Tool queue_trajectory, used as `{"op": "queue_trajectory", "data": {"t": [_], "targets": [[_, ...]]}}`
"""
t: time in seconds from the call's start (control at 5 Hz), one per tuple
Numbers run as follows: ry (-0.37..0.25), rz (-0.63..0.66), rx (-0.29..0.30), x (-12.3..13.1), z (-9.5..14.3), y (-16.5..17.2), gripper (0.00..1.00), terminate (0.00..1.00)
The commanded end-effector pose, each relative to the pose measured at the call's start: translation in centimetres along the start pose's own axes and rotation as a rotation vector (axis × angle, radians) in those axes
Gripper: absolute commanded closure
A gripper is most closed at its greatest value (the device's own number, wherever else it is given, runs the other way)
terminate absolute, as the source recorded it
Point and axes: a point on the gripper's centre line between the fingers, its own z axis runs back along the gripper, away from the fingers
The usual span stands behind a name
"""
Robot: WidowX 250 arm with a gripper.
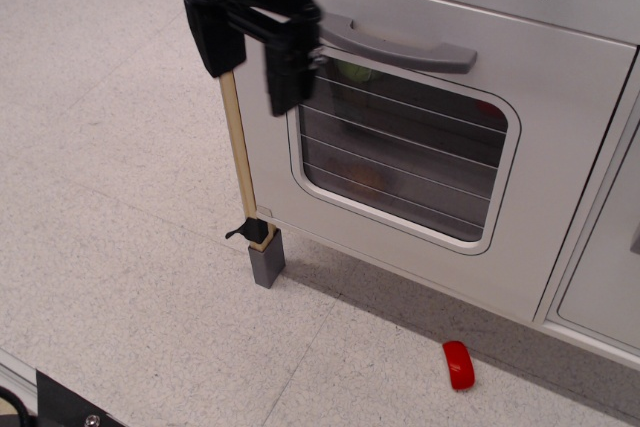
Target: Open oven
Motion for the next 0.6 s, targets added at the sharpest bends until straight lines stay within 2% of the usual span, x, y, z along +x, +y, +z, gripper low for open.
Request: {"op": "queue_trajectory", "data": {"t": [0.0, 0.2, 0.4], "targets": [[-0.129, -0.492, 0.174, 4.6, 0.7, 1.7, 0.00, 0.00], [-0.168, -0.744, 0.201, 7.2, 0.3, 1.3, 0.00, 0.00], [-0.233, -0.989, 0.205, 8.9, -0.8, 0.4, 0.00, 0.00]]}}
